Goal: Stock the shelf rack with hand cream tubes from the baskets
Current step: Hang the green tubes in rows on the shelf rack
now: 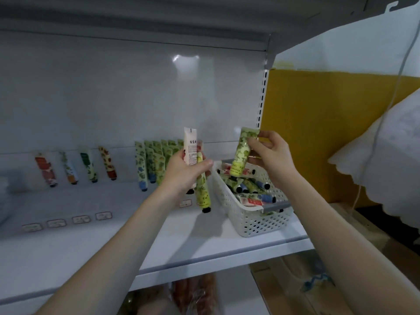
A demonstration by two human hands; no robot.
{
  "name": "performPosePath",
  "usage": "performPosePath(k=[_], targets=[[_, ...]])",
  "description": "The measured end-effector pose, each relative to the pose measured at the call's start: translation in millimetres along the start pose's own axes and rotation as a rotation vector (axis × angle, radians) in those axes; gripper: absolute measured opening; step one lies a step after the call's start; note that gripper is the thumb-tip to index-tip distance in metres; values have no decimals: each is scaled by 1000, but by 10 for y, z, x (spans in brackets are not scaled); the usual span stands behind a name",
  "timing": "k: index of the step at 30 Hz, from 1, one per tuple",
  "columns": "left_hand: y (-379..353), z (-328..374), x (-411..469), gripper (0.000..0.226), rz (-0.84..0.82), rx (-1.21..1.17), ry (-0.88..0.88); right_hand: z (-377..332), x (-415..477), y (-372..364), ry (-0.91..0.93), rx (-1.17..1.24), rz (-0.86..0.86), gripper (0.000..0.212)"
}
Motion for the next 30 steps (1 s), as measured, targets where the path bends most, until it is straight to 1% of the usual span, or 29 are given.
performPosePath(k=[3, 7, 13, 17, 21, 25, 26, 28, 30], targets=[[308, -94, -178, 20, -15, -4, 48, 38, -278, -282, -73, 50, -90, 24], [642, -212, -365, 23, -22, 24, 62, 148, -627, -643, -130, 119, -182, 20], [1030, -400, -445, 26, 30, 57, 130, 350, -992, -1035, -191, 119, -257, 12], [1219, -472, -448, 27, 83, 44, 162, 446, -1112, -1194, -233, 102, -334, 20], [1319, -556, -414, 28, 111, 62, 166, 584, -1203, -1304, -240, -40, -451, 30], [1377, -656, -347, 23, 146, 90, 199, 667, -1134, -1327, -233, -62, -429, 14], [1401, -681, -323, 23, 159, 72, 222, 680, -1074, -1314, -220, -67, -403, 14], [1461, -727, -263, 23, 183, 24, 270, 693, -913, -1264, -190, -90, -311, 18], [1515, -748, -194, 24, 190, -16, 283, 713, -711, -1203, -124, -149, -203, 17]])
Point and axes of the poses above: each hand's wrist, its own x-axis towards the middle knuckle, its own y-axis out of the back of the hand, z = x × y, the point moved 7 cm from there along x, towards the middle knuckle, and after that the axes turned 15 degrees about z, right-handed, at the moved point
